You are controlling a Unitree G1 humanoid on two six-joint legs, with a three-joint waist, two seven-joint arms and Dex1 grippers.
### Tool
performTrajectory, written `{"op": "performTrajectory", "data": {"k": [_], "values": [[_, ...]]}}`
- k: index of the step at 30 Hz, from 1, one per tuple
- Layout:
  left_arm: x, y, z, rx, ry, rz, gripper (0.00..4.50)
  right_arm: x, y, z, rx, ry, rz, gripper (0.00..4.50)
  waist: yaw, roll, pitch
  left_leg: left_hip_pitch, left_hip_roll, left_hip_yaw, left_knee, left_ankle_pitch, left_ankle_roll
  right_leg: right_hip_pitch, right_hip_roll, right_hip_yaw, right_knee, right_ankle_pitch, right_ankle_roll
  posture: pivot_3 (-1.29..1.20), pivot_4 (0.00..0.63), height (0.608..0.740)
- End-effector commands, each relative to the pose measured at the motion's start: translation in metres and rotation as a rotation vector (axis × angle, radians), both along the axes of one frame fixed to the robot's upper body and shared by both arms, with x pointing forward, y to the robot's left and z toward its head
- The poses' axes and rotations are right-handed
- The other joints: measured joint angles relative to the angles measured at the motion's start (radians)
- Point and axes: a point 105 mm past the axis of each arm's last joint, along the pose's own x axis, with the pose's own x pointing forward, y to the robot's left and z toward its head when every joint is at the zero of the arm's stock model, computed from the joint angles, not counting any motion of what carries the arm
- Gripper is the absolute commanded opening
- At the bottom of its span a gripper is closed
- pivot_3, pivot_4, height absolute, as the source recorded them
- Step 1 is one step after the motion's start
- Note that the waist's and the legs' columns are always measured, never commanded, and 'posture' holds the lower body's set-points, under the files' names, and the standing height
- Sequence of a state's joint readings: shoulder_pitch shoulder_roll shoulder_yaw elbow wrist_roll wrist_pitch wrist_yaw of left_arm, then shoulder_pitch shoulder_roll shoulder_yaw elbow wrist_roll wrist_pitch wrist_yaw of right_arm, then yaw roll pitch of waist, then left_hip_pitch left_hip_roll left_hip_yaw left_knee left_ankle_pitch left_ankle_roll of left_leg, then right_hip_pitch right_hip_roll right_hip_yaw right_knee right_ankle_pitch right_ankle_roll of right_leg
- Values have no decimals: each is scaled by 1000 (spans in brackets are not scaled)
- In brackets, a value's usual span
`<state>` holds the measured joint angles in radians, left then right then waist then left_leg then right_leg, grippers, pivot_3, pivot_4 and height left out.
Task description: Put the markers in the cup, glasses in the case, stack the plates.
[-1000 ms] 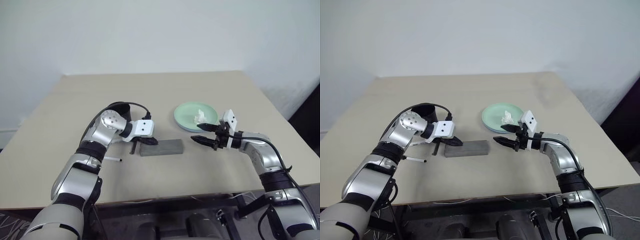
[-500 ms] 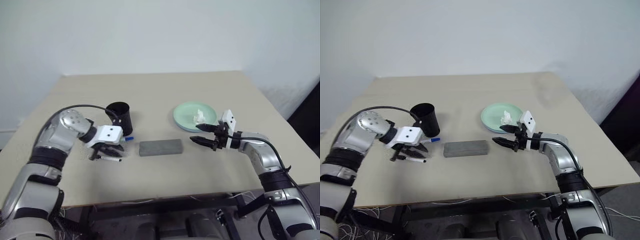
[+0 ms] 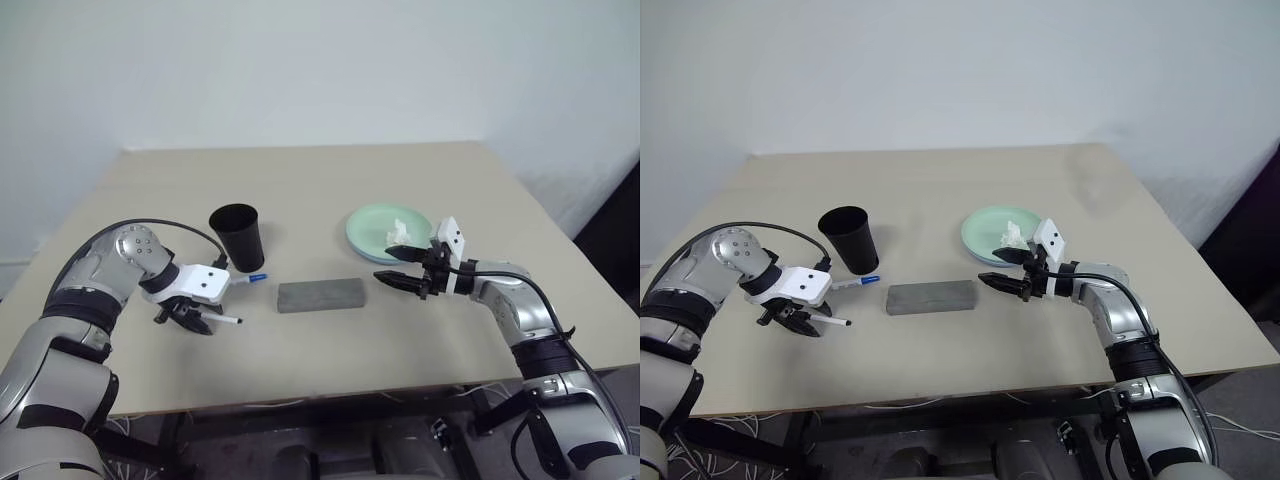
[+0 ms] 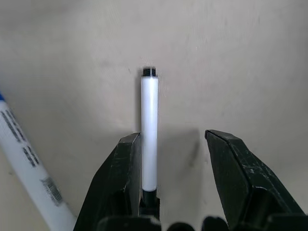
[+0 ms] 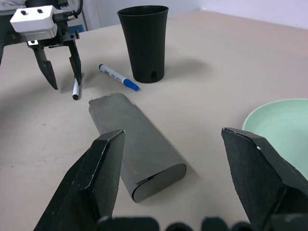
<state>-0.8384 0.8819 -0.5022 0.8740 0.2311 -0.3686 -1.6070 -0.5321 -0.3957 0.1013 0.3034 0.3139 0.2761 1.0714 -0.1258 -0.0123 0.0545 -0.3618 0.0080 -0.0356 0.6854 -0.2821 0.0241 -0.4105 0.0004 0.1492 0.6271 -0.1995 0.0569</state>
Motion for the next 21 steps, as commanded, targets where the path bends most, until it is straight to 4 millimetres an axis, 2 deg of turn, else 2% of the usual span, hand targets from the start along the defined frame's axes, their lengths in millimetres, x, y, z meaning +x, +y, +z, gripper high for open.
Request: {"op": "performTrajectory", "data": {"k": [1,11,15,19,21], "values": [[5,-1,7,18,-14,-17,2174,2,-1,14,10,-52,3,3488,-1,0,0,0,0,0,0,0,0,0,0,0,0,0,0,0,0,740],[5,-1,-5,54,7,-40,2174,-3,-4,19,25,-49,19,3488,0,0,0,1,0,0,1,0,0,1,0,0,2,0,0,0,0,740],[5,-1,-6,50,8,-38,1353,-10,-3,25,59,-32,59,3488,-1,0,0,1,0,0,2,0,0,1,0,0,3,0,0,0,0,740],[6,-1,-5,42,0,-32,14,-11,-3,26,62,-31,59,3488,-3,0,0,1,0,1,2,0,0,0,0,1,2,0,0,0,0,740],[7,-1,-3,29,-13,-27,14,-10,-2,26,62,-31,58,3488,-2,0,0,1,0,1,2,0,0,0,0,1,3,0,0,0,0,740]]}}
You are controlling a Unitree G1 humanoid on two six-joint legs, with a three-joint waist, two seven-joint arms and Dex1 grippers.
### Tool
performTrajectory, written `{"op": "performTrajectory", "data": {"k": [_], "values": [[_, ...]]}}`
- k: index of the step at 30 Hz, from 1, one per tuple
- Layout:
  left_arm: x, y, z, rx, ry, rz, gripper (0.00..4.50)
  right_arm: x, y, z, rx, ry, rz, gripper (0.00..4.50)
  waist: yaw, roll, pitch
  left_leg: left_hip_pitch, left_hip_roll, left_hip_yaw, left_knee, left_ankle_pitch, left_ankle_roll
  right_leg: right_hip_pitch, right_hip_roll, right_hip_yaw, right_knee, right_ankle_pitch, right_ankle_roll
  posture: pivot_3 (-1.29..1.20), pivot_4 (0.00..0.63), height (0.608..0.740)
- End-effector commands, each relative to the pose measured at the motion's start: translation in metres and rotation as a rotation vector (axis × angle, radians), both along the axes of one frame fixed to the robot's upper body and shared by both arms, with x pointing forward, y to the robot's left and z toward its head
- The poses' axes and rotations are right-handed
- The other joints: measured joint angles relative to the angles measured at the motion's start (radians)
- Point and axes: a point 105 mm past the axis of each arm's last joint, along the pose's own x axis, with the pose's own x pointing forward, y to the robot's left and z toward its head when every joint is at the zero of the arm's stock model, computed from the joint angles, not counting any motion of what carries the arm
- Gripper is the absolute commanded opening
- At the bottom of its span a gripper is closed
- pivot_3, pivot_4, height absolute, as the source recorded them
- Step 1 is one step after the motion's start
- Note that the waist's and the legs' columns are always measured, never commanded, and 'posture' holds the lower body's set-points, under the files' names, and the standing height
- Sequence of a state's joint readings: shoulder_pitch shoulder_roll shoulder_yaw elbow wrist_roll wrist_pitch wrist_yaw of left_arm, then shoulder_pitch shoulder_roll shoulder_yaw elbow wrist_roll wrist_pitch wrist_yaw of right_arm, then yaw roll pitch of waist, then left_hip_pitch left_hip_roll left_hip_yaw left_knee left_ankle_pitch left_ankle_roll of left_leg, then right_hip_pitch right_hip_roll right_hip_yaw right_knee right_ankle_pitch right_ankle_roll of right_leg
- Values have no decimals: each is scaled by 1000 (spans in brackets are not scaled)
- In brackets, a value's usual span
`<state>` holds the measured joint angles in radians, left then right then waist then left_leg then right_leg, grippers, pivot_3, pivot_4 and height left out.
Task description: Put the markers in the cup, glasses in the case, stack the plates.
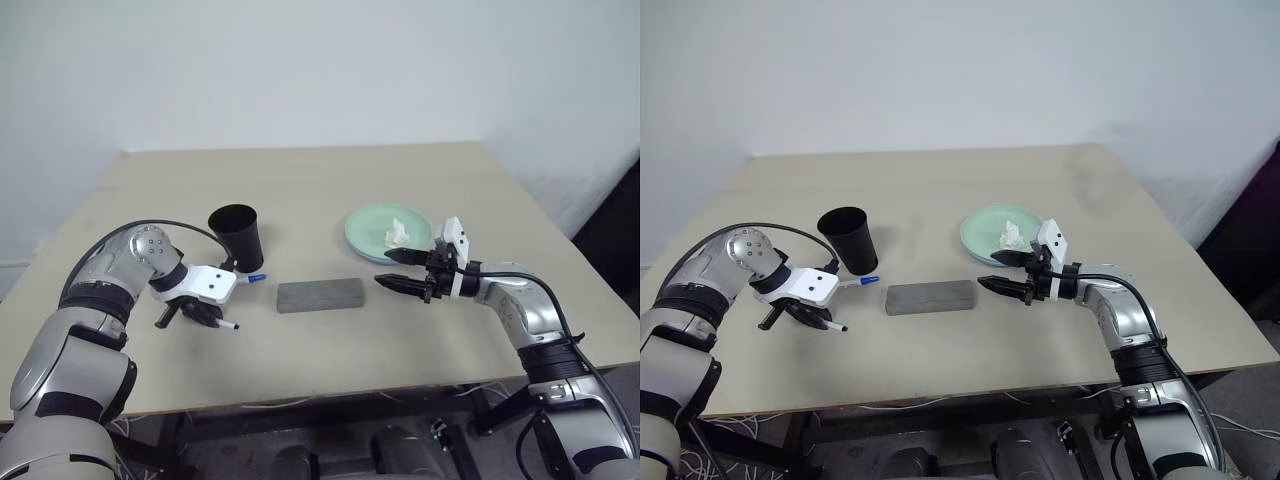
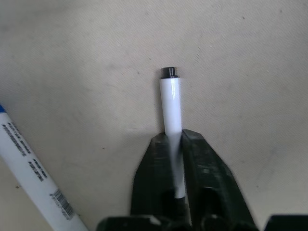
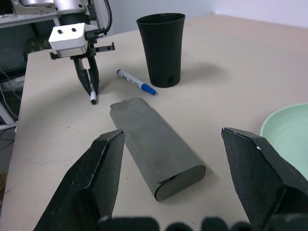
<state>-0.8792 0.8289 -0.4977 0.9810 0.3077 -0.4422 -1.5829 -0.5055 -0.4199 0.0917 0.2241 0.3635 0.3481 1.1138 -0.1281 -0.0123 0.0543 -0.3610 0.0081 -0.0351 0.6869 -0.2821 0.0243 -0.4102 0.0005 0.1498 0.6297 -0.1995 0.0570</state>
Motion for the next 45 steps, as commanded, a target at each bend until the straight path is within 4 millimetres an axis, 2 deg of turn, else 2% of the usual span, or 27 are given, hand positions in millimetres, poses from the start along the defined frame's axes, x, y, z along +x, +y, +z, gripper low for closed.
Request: {"op": "performTrajectory", "data": {"k": [1,10,14,16,20,24,27,31,35,45], "values": [[3,0,7,-13,-17,4,14,2,-1,19,33,-60,4,3488,0,0,0,0,0,0,0,0,0,0,0,0,0,0,0,0,0,740],[3,-36,50,-319,-82,13,14,4,1,19,33,-63,6,3488,0,-2,0,-2,0,-1,0,0,0,-2,0,0,0,0,0,0,0,740],[5,-71,91,-609,-102,39,14,4,2,19,31,-67,8,3488,5,-2,1,-2,0,-1,0,0,0,-1,0,-1,0,0,0,0,0,740],[7,-82,109,-734,-125,50,14,5,3,19,31,-68,8,3488,6,-2,1,-2,0,-1,1,0,0,-1,0,-1,0,0,0,0,0,740],[27,-95,144,-1004,-263,182,14,5,5,19,30,-73,11,3488,6,-2,0,-1,1,-1,2,0,0,-1,0,-1,1,0,0,0,0,740],[58,-85,168,-1182,-497,393,14,5,7,21,29,-82,20,3488,5,-1,0,0,1,-1,2,0,0,-1,1,-2,2,0,0,0,0,740],[77,-68,168,-1224,-660,549,14,6,8,22,25,-87,27,3488,3,-1,0,1,1,-1,2,0,0,-1,1,-2,3,0,0,0,0,740],[90,-50,160,-1274,-776,688,14,6,12,26,30,-100,47,3488,5,-2,0,1,1,-1,2,0,0,-1,0,-2,3,0,0,0,0,740],[101,-30,152,-1287,-857,831,14,2,16,39,73,-110,92,3488,9,-2,0,0,0,-1,2,0,0,0,0,-2,1,0,0,0,0,740],[107,-25,127,-1288,-819,911,14,-1,16,42,70,-122,98,3488,20,-2,0,-1,0,-2,2,0,0,0,0,-3,0,0,0,0,0,740]]}}
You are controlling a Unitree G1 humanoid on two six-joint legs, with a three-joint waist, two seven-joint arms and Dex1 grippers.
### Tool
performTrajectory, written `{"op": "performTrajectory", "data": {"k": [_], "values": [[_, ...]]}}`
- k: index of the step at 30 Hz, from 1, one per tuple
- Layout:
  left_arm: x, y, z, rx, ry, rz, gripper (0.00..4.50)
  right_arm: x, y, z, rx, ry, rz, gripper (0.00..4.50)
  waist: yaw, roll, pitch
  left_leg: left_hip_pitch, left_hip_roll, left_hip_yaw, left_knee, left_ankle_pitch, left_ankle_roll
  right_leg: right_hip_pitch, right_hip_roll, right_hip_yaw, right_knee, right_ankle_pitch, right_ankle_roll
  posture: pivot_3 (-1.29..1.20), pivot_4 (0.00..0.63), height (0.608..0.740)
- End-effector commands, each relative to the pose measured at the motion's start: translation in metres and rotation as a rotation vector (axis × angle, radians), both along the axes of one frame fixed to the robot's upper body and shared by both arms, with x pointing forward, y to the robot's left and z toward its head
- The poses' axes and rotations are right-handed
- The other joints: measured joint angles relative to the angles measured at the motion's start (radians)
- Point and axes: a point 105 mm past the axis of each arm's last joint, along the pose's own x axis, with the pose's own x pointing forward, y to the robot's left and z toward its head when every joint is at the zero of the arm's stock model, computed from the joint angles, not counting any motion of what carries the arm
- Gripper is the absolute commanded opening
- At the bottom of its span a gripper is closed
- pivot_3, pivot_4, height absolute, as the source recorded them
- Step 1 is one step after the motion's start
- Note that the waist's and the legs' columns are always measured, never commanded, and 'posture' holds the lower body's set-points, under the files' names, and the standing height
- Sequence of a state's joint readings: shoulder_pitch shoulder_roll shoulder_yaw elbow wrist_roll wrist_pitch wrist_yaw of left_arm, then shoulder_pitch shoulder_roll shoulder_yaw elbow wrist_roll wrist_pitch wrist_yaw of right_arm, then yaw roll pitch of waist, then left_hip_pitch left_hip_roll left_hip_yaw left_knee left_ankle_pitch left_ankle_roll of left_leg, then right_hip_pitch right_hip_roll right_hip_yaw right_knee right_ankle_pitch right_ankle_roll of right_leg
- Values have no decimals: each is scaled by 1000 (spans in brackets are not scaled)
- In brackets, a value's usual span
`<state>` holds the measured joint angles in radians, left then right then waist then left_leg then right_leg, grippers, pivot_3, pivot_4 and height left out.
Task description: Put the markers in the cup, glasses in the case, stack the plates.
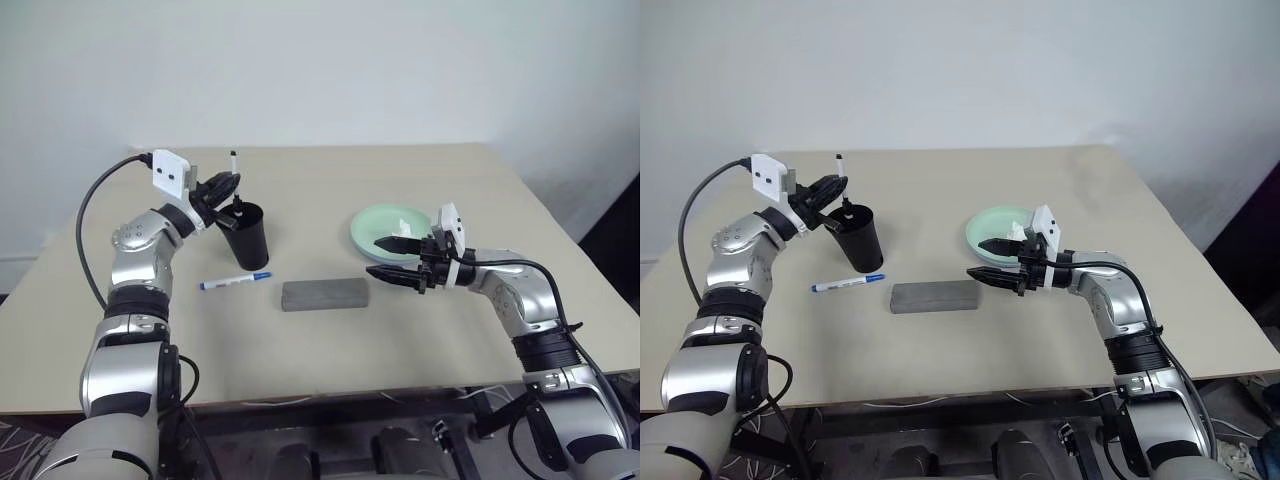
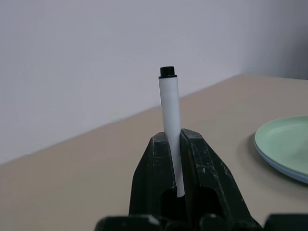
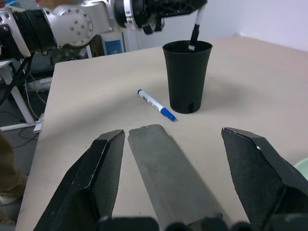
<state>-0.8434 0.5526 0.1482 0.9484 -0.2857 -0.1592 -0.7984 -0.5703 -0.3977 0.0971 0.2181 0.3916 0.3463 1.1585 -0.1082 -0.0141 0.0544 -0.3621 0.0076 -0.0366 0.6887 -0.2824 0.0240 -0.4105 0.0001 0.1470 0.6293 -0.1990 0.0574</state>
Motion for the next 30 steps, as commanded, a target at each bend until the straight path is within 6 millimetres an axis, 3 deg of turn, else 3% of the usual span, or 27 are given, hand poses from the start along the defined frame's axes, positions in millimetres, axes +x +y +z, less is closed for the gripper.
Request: {"op": "performTrajectory", "data": {"k": [1,11,20,25,30], "values": [[3,2,23,-10,-78,10,14,-1,0,18,26,-64,7,3488,1,0,0,0,0,0,0,0,0,0,0,0,0,0,0,0,0,740],[5,-4,3,-71,-32,9,14,-1,-2,16,22,-62,-6,3488,3,0,0,0,0,0,0,0,0,0,0,0,0,0,0,0,0,740],[6,-6,3,-81,-35,11,2837,-2,-4,16,21,-63,-13,3488,3,0,0,0,0,0,0,0,0,0,0,0,0,0,0,0,0,740],[6,-5,9,-73,-55,2,2837,-2,-4,16,21,-63,-17,3488,2,0,0,0,0,0,0,0,0,0,0,0,0,0,0,0,0,740],[2,-5,32,-73,-103,-62,2837,-2,-4,16,20,-64,-18,3488,2,0,0,0,0,0,0,0,0,0,0,0,0,0,0,0,0,740]]}}
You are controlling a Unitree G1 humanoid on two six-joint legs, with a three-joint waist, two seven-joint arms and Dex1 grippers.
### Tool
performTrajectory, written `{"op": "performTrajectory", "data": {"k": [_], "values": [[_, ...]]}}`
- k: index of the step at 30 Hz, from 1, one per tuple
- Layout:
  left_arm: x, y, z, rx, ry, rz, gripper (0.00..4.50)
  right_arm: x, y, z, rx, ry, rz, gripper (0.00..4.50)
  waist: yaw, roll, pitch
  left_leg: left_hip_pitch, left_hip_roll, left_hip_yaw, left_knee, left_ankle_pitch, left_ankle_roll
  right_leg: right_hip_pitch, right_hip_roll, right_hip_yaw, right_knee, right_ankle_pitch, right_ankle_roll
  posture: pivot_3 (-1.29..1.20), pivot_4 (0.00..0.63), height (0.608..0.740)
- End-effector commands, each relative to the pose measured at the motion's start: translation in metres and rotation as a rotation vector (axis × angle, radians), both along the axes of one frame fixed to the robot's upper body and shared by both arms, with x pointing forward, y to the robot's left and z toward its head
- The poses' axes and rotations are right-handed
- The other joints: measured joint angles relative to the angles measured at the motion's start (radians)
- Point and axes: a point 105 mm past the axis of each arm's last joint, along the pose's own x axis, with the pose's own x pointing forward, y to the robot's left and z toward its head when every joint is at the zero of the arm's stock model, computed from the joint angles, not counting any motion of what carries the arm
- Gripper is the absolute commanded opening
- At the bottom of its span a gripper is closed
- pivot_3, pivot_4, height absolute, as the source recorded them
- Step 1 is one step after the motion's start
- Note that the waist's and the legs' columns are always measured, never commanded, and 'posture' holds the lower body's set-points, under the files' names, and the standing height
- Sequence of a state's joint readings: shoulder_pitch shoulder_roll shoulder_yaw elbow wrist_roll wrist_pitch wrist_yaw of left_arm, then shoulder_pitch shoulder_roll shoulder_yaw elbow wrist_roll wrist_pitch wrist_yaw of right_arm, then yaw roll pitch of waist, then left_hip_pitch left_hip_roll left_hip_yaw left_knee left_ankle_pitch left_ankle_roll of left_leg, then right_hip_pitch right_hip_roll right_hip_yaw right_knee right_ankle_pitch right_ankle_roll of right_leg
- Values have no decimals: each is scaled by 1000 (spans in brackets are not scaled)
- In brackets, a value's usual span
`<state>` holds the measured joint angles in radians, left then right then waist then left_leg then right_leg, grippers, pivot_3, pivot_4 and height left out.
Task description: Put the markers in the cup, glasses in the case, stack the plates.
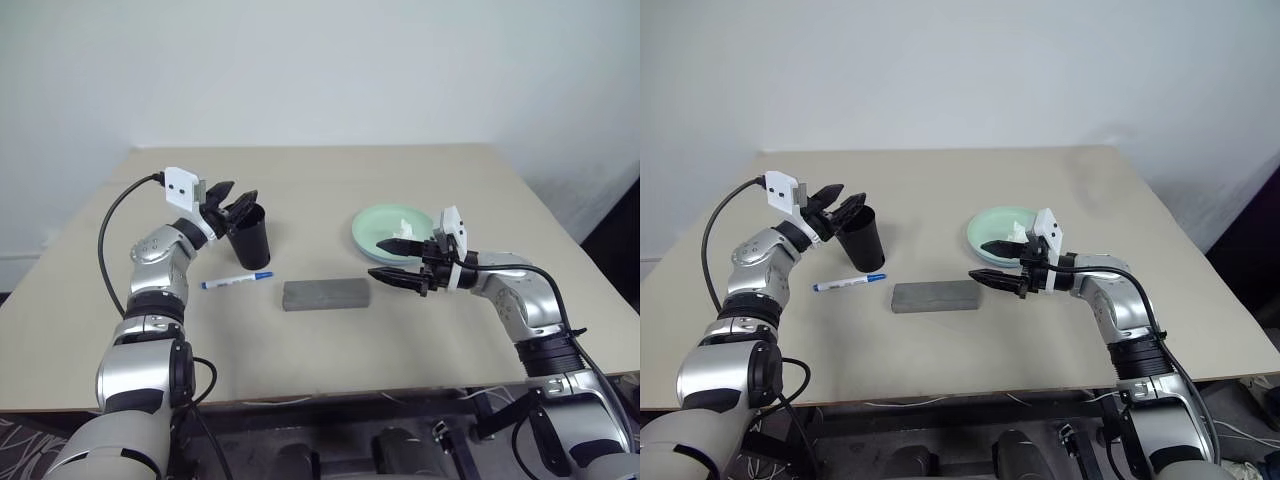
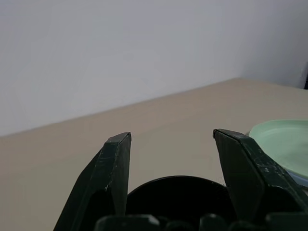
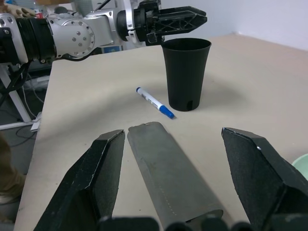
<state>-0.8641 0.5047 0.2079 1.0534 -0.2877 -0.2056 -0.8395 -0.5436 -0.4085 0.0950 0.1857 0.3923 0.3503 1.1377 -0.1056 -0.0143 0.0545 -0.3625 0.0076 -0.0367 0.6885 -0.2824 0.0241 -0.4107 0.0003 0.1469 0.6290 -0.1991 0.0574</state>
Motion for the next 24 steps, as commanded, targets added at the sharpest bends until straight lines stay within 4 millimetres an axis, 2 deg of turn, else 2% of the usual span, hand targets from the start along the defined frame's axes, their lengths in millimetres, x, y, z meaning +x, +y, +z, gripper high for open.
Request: {"op": "performTrajectory", "data": {"k": [1,5,7,9,12,17,24], "values": [[-1,1,51,31,-140,-56,2837,0,-1,19,28,-61,5,3488,0,0,0,0,0,0,0,0,0,0,0,0,0,0,0,0,0,740],[-15,12,77,146,-125,-187,2837,0,-1,19,25,-63,7,3488,-5,0,0,0,0,0,-1,0,0,-1,0,0,-1,0,0,0,0,740],[-19,12,80,180,-107,-225,2837,0,-1,19,24,-63,8,3488,-6,0,0,0,0,1,-3,0,0,-1,0,0,-1,0,0,0,0,740],[-33,19,78,306,-16,-330,2837,1,0,19,23,-63,10,3488,-6,0,0,1,0,1,-4,0,0,0,0,0,-2,0,0,0,0,740],[-53,32,69,472,133,-437,2837,1,0,19,23,-63,12,3488,-10,0,0,0,0,0,-5,0,0,-1,0,0,-3,0,0,0,0,740],[-68,60,46,715,350,-442,2837,2,1,19,22,-64,12,3488,-14,0,0,0,1,0,-4,0,0,0,0,0,-3,0,0,0,0,740],[-77,76,14,846,538,-460,2837,3,1,18,21,-62,10,3488,-14,0,0,0,1,0,-4,0,0,-1,0,0,-2,-1,0,0,0,740]]}}
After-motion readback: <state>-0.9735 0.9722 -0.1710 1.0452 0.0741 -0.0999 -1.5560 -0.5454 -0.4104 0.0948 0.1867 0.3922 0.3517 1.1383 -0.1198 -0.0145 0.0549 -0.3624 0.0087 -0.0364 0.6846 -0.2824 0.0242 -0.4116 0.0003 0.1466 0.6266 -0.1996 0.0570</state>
